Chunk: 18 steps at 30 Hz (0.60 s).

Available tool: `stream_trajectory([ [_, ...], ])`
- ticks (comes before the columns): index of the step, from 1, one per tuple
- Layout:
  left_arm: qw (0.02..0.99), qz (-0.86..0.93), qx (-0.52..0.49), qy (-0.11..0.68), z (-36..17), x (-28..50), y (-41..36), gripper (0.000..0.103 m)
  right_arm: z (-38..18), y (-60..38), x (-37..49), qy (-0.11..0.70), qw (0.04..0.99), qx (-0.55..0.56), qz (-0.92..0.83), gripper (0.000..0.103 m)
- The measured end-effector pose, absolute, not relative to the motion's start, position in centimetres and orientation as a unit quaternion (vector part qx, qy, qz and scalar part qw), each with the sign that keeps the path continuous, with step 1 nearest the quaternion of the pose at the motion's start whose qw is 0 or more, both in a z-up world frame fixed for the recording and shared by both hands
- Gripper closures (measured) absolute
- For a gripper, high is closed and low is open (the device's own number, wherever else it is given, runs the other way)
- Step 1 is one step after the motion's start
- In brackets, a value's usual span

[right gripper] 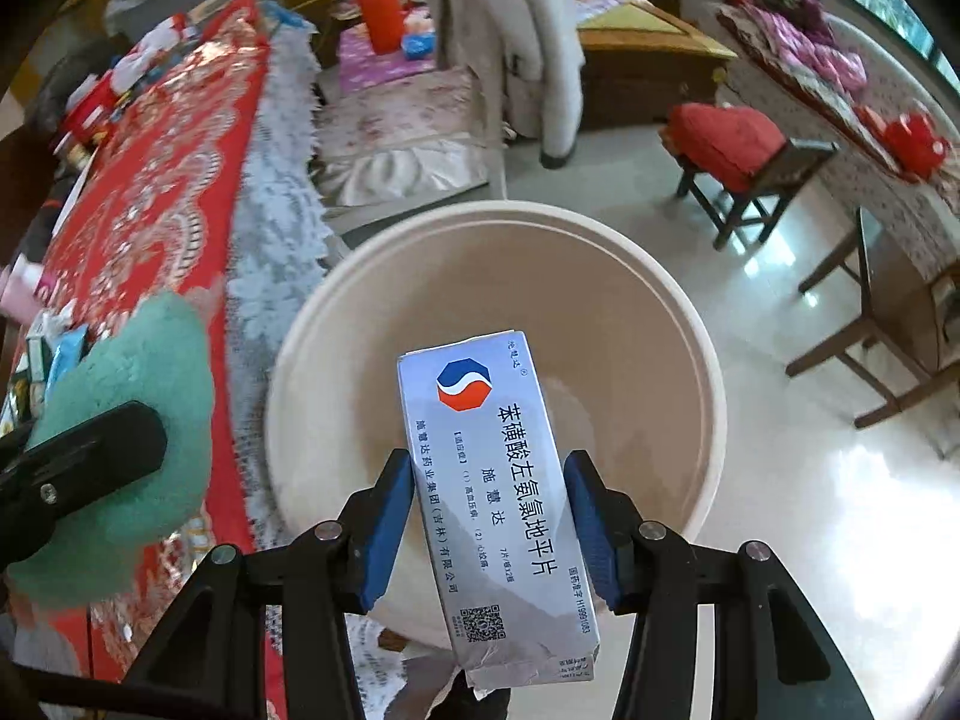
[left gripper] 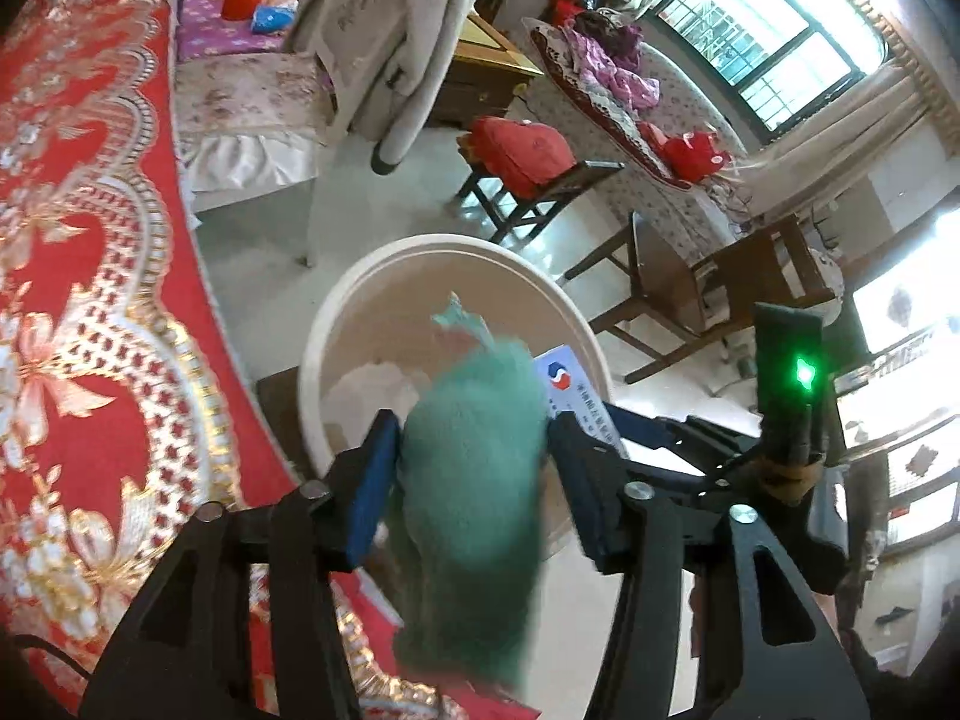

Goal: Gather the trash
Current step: 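Carry both items over the beige bin and open both grippers, then move both tools back over the trash on the table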

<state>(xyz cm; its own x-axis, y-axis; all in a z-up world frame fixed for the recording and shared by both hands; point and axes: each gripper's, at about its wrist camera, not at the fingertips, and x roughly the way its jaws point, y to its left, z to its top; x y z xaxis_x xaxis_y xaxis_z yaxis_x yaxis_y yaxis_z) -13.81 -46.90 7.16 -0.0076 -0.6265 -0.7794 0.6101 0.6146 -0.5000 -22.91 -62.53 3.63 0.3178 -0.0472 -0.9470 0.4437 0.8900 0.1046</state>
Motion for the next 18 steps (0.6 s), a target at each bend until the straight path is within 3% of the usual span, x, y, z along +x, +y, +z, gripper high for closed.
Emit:
stream_trajectory([
  [10,0.721,-0.406,-0.016,0.561,7.2,-13.7,-45.6,0.042,2.3,-63.3,-23.1,0.575,0.779,0.188,-0.161,0.043],
  [18,0.77,-0.348,0.009,0.534,8.1,-13.4,-42.1,0.042,3.3,-60.8,-22.3,0.571,0.79,0.173,-0.14,0.042],
])
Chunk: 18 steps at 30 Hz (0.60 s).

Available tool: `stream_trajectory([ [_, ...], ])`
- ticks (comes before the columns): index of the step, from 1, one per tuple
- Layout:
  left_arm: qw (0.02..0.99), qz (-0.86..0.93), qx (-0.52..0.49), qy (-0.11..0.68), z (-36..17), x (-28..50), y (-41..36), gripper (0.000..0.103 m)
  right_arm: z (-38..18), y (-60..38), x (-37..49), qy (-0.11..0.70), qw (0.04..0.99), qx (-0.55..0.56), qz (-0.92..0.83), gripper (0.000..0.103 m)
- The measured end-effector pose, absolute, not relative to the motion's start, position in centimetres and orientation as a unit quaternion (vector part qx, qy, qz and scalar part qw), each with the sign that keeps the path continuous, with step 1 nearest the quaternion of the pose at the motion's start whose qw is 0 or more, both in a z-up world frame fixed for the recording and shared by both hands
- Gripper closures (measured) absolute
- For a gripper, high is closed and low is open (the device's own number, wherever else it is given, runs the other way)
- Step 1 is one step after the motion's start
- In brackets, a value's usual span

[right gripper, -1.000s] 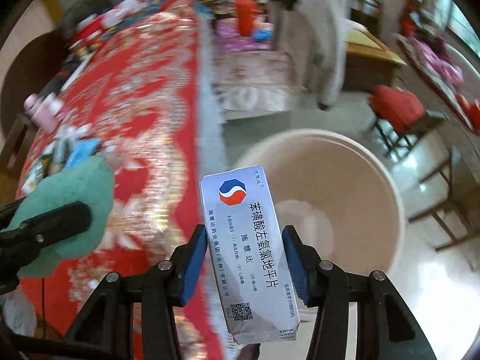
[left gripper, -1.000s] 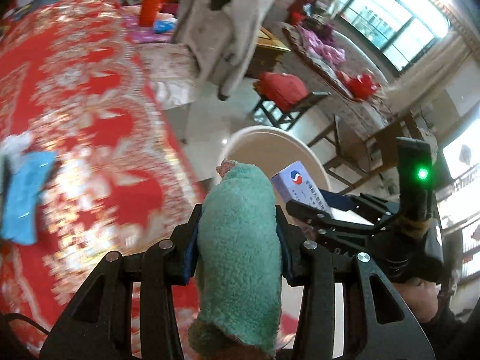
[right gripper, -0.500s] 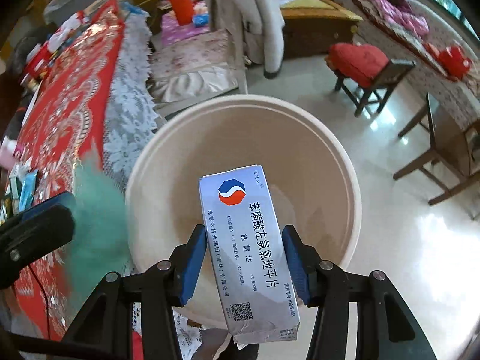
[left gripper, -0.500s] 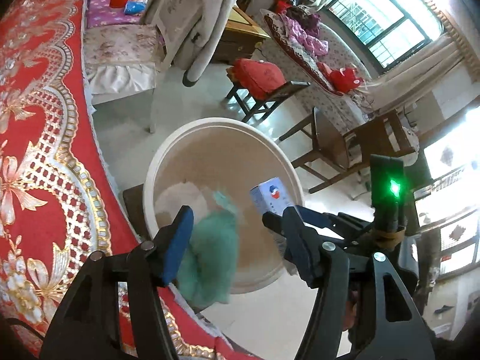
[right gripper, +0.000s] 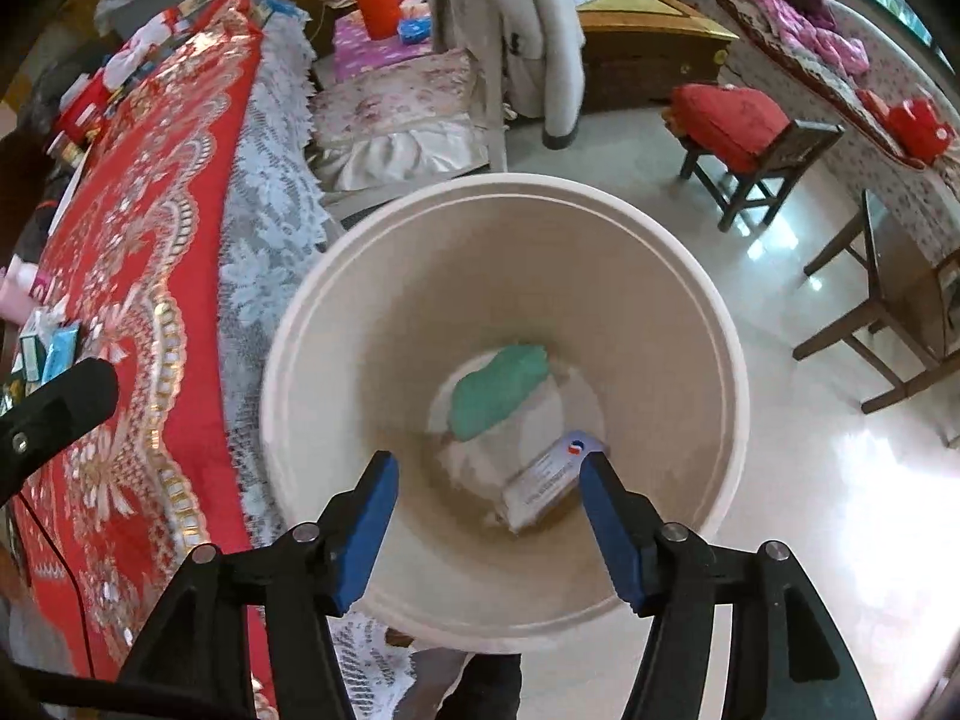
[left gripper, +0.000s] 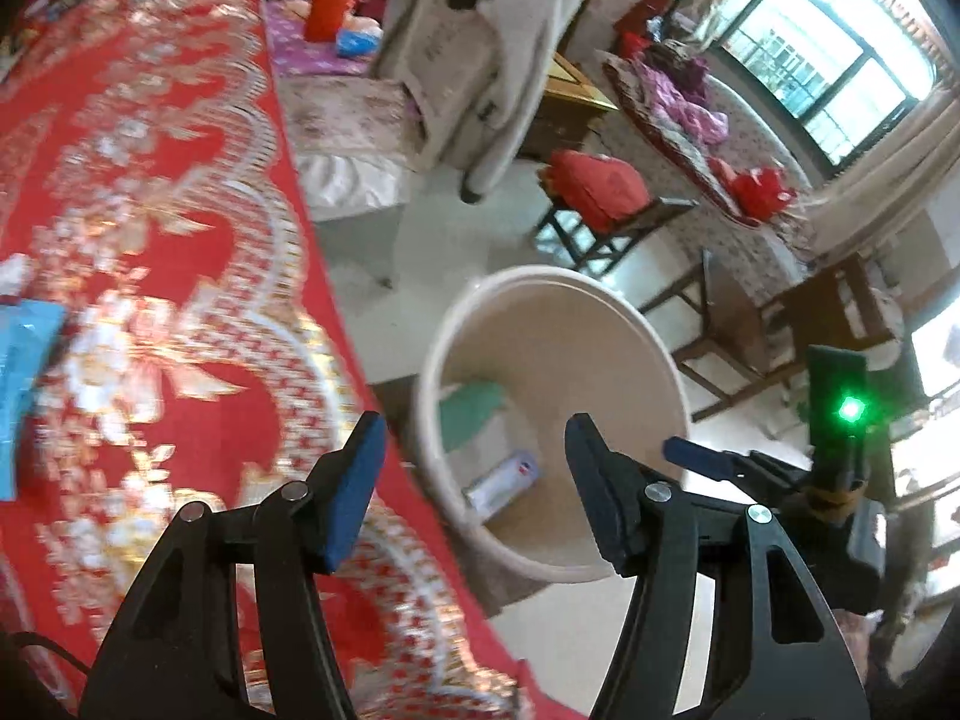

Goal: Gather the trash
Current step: 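Move both tools back over the trash on the table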

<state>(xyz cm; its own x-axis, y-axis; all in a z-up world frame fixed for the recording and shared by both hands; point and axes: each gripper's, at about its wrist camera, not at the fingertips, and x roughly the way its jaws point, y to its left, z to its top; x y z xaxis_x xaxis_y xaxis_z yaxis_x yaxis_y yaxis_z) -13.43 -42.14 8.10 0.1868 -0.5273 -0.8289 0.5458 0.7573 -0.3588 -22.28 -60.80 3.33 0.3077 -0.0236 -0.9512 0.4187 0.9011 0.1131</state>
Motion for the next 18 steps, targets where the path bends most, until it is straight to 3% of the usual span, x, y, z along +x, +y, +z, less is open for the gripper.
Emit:
stream_trajectory([
  [18,0.842,-0.217,-0.009,0.493,10.6,-10.7,-27.1,0.042,7.5,-48.4,-15.8,0.541,0.832,0.115,-0.044,0.036],
])
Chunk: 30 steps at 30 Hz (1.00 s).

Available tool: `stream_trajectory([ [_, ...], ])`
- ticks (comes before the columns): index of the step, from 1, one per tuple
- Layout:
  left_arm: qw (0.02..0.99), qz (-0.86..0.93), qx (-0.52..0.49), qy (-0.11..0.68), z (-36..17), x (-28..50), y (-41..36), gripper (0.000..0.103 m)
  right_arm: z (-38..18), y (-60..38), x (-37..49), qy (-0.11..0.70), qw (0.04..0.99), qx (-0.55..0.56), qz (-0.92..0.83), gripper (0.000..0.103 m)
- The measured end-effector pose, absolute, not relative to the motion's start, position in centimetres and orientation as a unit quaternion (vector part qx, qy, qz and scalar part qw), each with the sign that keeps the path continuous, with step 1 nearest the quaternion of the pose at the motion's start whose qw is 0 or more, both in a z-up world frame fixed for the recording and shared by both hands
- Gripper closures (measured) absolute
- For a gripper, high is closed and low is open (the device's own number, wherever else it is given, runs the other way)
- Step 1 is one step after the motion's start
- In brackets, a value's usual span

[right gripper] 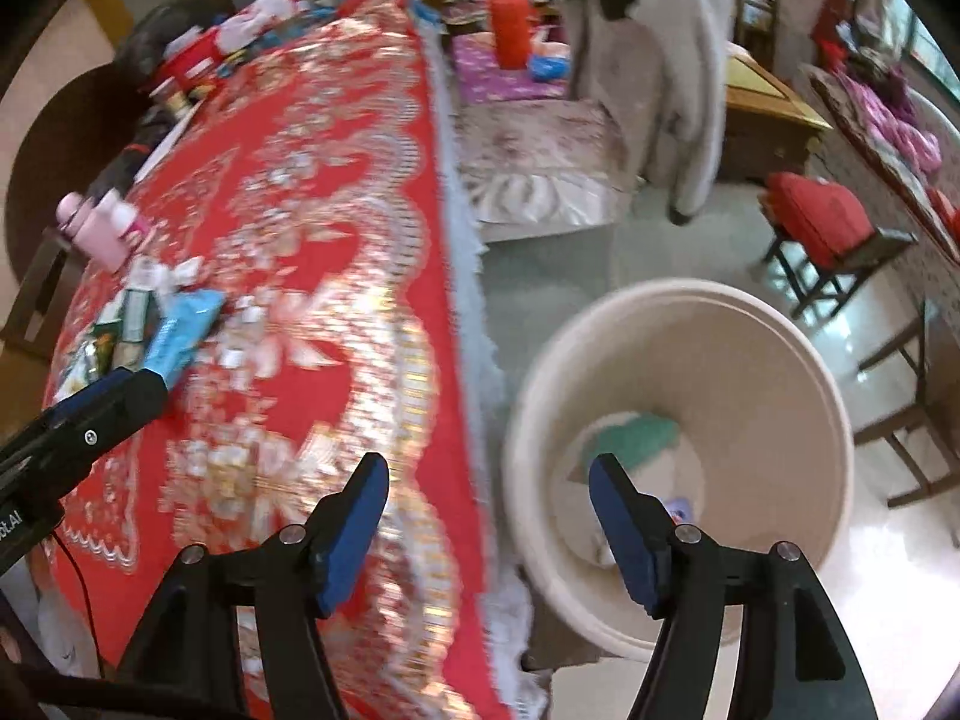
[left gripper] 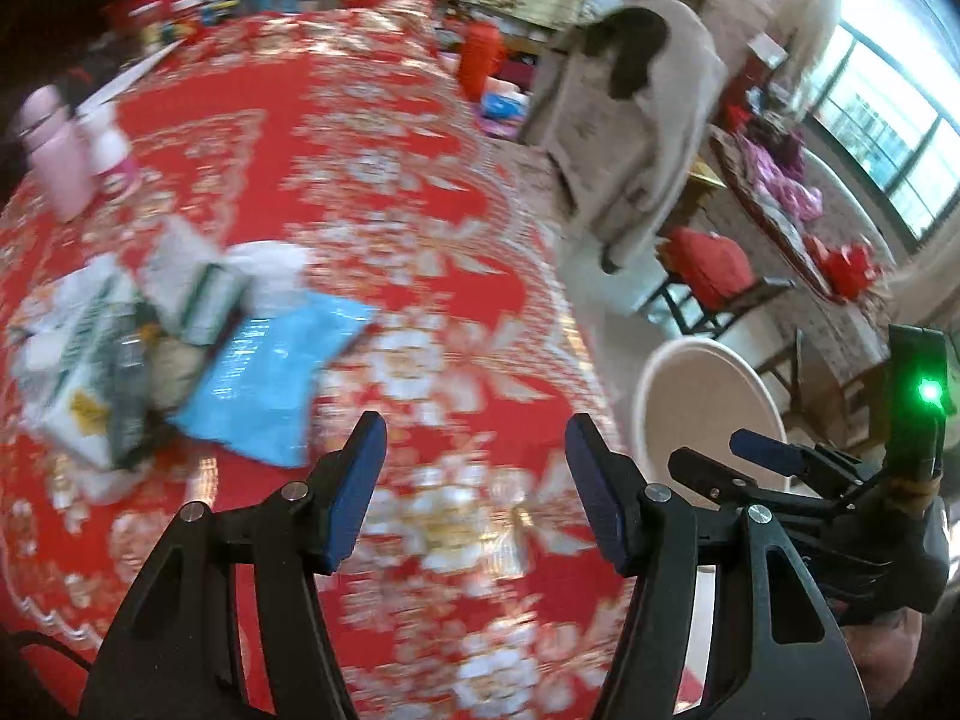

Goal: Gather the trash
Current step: 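Move both tools back over the trash on the table, then grasp the milk carton with the left gripper while the right grasps the green wrapper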

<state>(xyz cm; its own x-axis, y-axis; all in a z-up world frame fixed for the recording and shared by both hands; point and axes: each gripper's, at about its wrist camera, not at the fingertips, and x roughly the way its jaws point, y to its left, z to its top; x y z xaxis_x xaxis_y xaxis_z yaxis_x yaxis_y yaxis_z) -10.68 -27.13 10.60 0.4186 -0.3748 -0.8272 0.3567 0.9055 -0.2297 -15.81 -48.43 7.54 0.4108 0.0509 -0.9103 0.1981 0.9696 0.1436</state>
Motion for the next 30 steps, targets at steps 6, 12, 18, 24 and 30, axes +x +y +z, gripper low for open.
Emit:
stream_trajectory([
  [6,0.855,-0.17,-0.029,0.49,11.1,-9.9,-20.6,0.042,7.7,-42.9,-13.4,0.542,0.835,0.093,-0.001,0.035],
  [12,0.862,-0.124,-0.045,0.489,11.1,-9.0,-14.8,0.042,7.6,-38.4,-11.6,0.546,0.833,0.077,0.032,0.035],
  [18,0.867,-0.096,-0.055,0.486,11.1,-8.6,-10.6,0.042,7.8,-34.7,-10.1,0.548,0.832,0.062,0.054,0.035],
  [24,0.865,-0.088,-0.059,0.49,10.9,-7.6,-8.7,0.042,7.9,-31.8,-9.0,0.548,0.832,0.049,0.07,0.034],
  [30,0.863,-0.09,-0.058,0.494,10.6,-6.6,-8.0,0.042,7.7,-30.5,-8.5,0.55,0.831,0.047,0.073,0.034],
])
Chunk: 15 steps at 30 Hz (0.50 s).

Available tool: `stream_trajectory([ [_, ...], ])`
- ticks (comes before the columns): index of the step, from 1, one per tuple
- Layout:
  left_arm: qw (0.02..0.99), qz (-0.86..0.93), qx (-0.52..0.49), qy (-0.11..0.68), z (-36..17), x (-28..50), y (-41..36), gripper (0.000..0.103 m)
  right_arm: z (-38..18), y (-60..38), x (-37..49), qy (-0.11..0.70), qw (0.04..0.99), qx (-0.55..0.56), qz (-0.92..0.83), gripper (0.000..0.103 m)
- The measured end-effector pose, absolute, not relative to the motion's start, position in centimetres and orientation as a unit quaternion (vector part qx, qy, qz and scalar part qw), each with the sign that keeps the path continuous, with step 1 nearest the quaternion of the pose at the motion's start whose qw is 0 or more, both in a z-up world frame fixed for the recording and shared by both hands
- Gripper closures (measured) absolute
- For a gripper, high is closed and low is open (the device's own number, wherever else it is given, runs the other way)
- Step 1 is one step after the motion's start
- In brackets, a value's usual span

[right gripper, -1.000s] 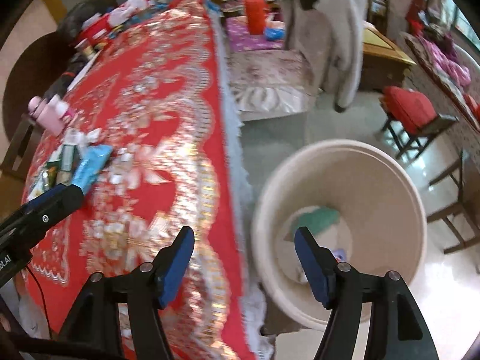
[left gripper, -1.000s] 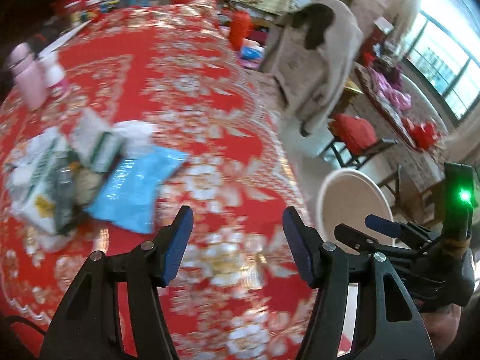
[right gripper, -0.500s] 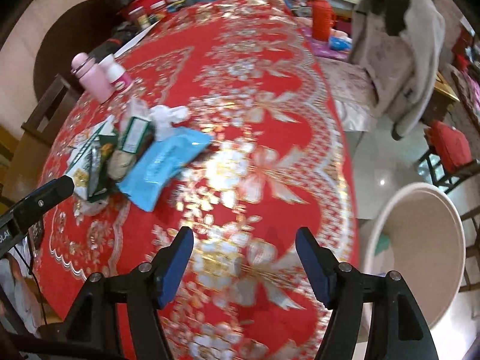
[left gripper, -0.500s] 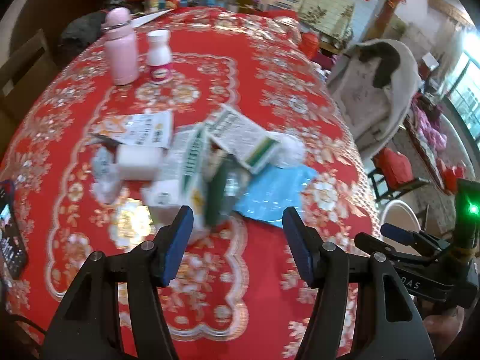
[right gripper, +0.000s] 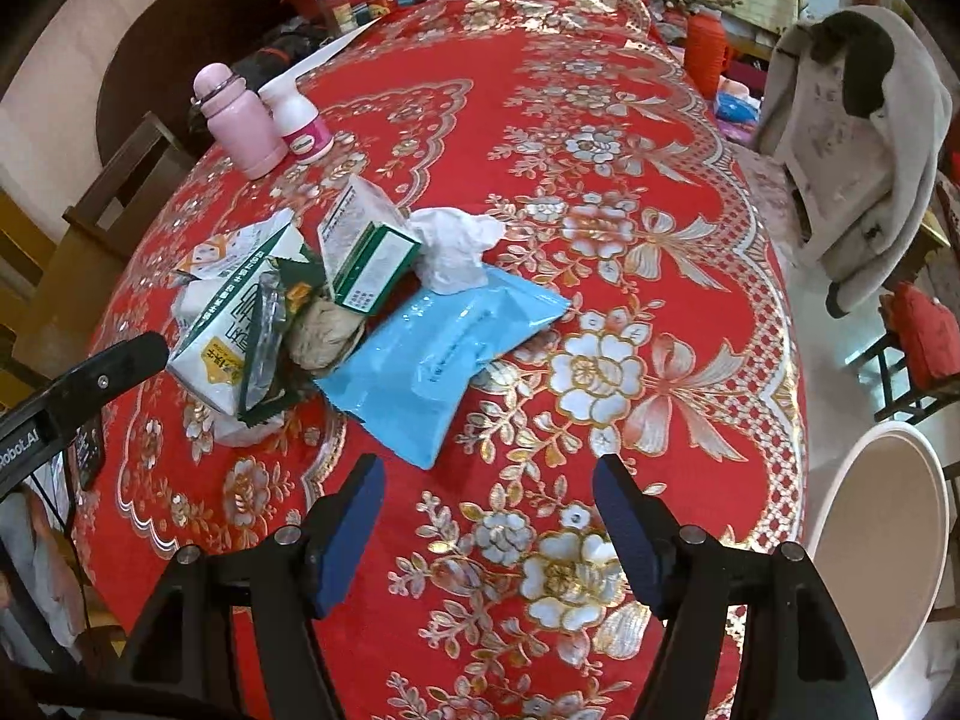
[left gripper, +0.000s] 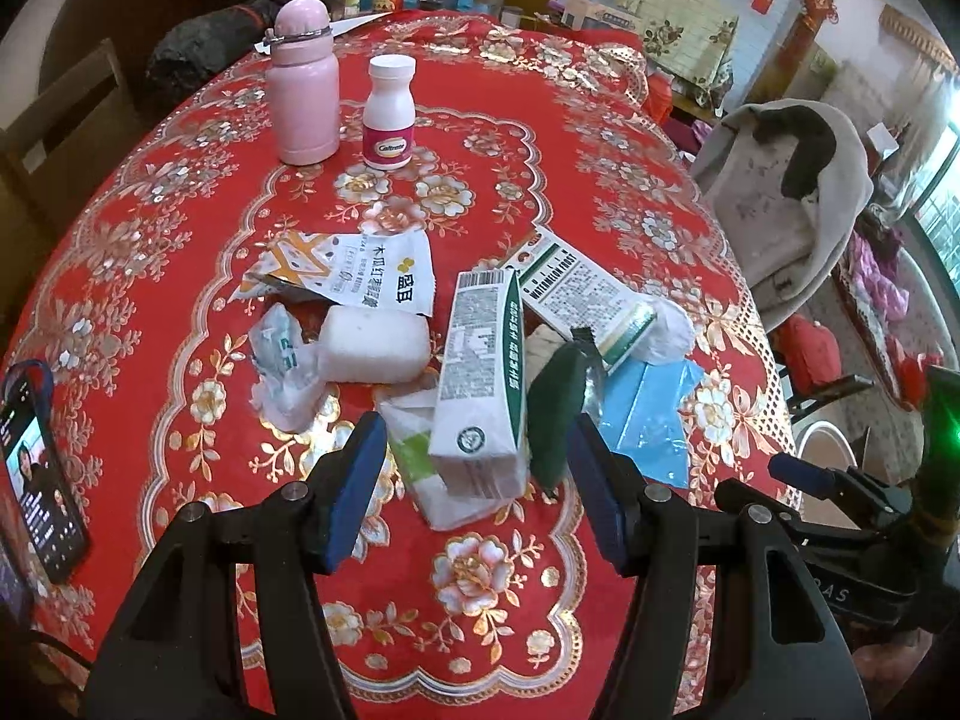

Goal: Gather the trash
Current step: 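Grasp the milk carton with the left gripper while the right grasps the green wrapper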

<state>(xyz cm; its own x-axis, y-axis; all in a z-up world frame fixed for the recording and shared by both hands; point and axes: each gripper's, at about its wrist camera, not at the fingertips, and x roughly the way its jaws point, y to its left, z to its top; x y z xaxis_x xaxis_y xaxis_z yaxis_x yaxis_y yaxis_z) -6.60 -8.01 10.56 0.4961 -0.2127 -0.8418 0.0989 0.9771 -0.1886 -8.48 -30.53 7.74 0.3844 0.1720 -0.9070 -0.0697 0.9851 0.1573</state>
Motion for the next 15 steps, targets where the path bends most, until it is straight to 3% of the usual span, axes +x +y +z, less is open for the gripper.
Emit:
stream_trajectory([
  [15,0.838,-0.11,-0.061,0.531,8.5,-3.0,-8.0,0.042,7.6,-30.3,-7.2,0.552,0.829,0.053,0.064,0.033],
])
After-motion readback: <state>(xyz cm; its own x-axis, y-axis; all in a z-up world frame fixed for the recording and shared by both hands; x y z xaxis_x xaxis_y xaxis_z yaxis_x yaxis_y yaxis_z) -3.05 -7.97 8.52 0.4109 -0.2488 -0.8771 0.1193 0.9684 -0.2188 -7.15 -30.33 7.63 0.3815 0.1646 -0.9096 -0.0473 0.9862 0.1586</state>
